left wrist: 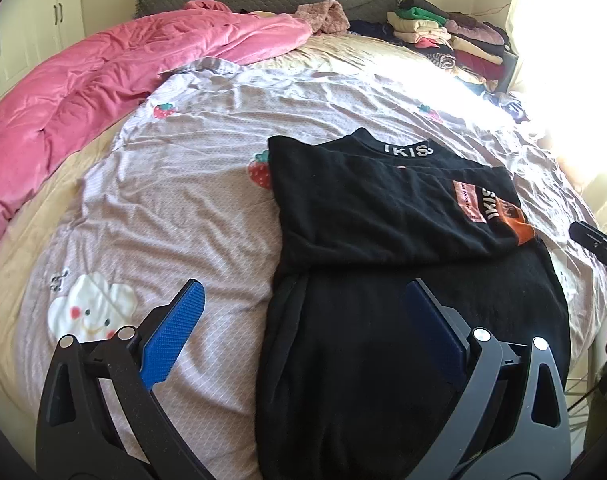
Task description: Fold small clothes
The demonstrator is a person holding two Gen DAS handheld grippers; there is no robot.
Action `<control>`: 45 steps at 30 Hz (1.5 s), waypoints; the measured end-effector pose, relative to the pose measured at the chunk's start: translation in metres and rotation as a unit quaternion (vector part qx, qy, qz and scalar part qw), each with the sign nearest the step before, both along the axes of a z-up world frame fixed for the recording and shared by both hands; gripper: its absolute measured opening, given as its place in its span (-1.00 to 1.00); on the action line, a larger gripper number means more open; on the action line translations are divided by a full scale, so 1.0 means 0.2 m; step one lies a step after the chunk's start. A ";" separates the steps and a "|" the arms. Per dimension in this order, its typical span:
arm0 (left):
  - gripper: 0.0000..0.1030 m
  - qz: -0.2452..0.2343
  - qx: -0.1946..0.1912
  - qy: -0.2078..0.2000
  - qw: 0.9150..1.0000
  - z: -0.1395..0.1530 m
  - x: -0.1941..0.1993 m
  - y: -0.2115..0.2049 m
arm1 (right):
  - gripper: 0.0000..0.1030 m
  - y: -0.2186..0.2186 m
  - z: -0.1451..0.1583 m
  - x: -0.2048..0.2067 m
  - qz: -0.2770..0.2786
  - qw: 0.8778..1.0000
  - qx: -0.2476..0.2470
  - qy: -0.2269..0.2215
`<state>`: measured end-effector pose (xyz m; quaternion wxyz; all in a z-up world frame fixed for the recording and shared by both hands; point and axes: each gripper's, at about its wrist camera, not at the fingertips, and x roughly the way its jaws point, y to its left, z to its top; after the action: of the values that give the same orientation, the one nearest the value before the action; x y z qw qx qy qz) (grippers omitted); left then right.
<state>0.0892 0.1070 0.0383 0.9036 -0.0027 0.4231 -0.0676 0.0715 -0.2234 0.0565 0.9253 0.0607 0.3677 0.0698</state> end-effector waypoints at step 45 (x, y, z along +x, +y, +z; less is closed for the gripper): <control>0.82 0.002 0.002 0.064 0.998 -0.31 -0.42 0.08 | 0.39 -0.22 -0.23 -0.46 0.002 0.999 -0.005 0.037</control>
<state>0.0046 0.1237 -0.0227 0.8750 -0.0059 0.4798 -0.0648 -0.0206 -0.2684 0.0100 0.9115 0.0575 0.4018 0.0672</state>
